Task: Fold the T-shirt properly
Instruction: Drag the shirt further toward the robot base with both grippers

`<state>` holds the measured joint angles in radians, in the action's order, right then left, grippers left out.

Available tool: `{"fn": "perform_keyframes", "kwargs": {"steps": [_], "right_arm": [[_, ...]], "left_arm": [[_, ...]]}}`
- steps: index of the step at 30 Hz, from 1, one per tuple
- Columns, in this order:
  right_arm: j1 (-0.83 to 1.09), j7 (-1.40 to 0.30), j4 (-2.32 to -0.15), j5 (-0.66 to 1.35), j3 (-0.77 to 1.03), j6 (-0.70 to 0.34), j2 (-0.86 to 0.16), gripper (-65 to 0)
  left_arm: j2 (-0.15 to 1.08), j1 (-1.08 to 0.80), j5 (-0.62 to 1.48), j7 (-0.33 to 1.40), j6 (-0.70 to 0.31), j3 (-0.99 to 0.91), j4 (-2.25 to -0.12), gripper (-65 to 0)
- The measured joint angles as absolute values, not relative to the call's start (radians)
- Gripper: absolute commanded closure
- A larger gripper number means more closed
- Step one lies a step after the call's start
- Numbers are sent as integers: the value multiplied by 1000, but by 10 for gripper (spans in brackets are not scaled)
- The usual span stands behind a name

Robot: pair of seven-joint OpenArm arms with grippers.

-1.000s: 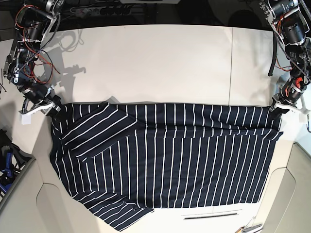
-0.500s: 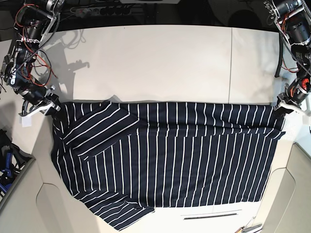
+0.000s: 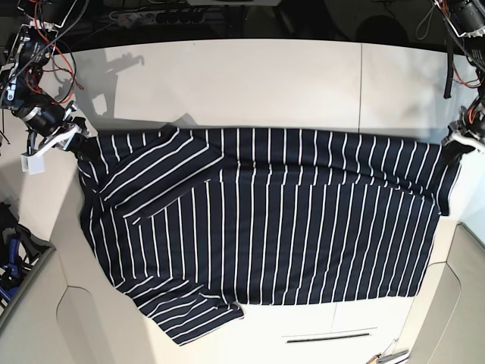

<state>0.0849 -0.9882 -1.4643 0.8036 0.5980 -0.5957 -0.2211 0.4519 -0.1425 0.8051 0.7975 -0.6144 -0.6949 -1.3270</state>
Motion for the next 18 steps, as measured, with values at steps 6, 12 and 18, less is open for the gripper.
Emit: {"fn": "perform_keyframes", "kwargs": {"steps": [6, 12, 18], "right_arm": [[153, -1011, -1547, 818, 597, -595, -222, 0], [222, -1016, -1583, 818, 597, -595, -224, 0], [294, -1016, -1586, 839, 600, -595, -259, 0]], "left_arm": [[452, -256, 866, 813, -644, -713, -1388, 0], [452, -342, 888, 817, -645, -714, -1460, 0], [454, -405, 893, 826, -648, -714, -1524, 0]]}}
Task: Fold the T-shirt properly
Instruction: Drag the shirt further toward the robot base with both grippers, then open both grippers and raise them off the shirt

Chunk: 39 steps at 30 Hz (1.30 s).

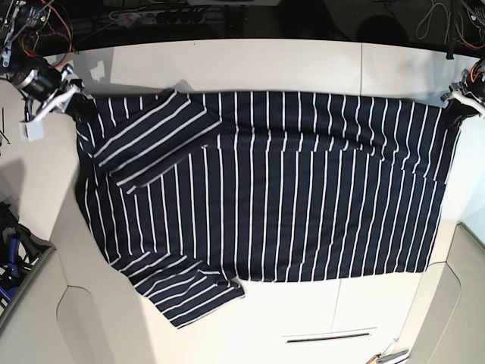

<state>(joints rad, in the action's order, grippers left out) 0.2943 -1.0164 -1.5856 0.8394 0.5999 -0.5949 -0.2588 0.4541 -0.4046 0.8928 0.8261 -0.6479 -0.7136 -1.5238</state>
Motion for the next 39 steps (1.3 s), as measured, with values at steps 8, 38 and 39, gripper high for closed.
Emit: {"fn": "perform_keyframes", "kwargs": {"steps": [8, 38, 39], "right_arm": [[349, -1040, -1586, 902, 681, -595, -290, 0], [363, -1042, -1586, 901, 854, -595, -350, -287], [363, -1024, -1586, 901, 866, -595, -362, -287]], "left_arm": [[447, -478, 898, 830, -660, -713, -1605, 0], [368, -498, 922, 857, -682, -877, -1634, -259], [369, -499, 923, 858, -682, -878, -1634, -259]]}}
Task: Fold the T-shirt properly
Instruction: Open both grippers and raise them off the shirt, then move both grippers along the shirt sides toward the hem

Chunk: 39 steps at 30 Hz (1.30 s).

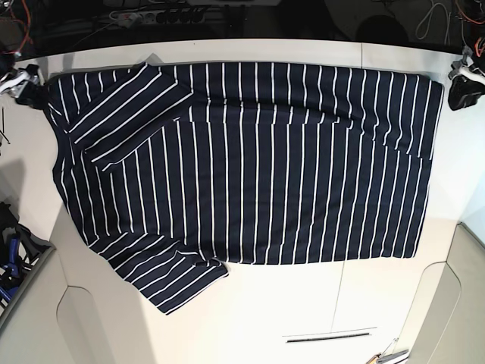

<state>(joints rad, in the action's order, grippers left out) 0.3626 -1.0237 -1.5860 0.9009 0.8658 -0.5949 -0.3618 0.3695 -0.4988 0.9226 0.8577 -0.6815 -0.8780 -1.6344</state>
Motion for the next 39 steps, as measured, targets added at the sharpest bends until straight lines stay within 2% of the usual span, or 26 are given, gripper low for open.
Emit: {"fn": "perform_keyframes", "kwargs": {"steps": [3, 7, 17, 21, 28, 33, 36, 39], "right_arm": [[345, -999, -1586, 888, 886, -595, -393, -287], [282, -966, -1586, 854, 888, -577, -422, -287], [38, -942, -1513, 828, 839, -579, -463, -287], [-52, -911, -1398, 777, 743, -580, -463, -287], [-216, -737, -1166, 657, 575, -580, -463, -287], [-345, -694, -1005, 579, 495, -581, -462, -287], [-411, -654, -918, 558, 466, -578, -463, -287], [-457, -654, -847, 541, 448, -575, -463, -287]], "left_arm": [[385, -497, 925, 860, -682, -877, -1634, -264], [419, -495, 926, 860, -682, -877, -1634, -344], [470, -378, 936, 846, -682, -875, -1634, -352], [501, -324, 933, 846, -662, -838, -1620, -392], [550, -182, 814, 784, -633, -668, -1470, -394], [572, -23, 758, 756, -625, -569, -1320, -394], [585, 81, 734, 735, -625, -510, -1214, -462], [599, 185, 688, 692, -625, -441, -1073, -472]]}}
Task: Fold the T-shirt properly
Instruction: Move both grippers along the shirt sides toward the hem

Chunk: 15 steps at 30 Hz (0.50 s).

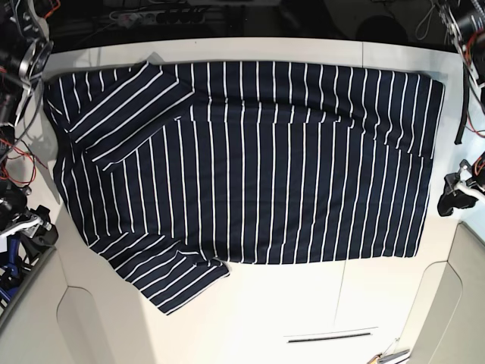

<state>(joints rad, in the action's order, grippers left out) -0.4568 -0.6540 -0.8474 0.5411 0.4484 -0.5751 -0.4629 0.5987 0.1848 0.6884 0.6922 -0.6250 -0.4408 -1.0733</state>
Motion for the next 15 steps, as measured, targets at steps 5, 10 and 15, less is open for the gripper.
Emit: {"fn": "perform_keyframes", "kwargs": {"steps": [5, 10, 15], "right_arm": [[-480, -613, -774, 525, 436, -575, -463, -357], [-479, -587, -708, 500, 436, -571, -463, -381], [-480, -534, -650, 485, 436, -570, -463, -381]], "left_arm": [[607, 351, 614, 603, -622, -365, -822, -472], [605, 479, 544, 518, -607, -312, -609, -472], [607, 532, 538, 496, -579, -264, -497, -472]]}}
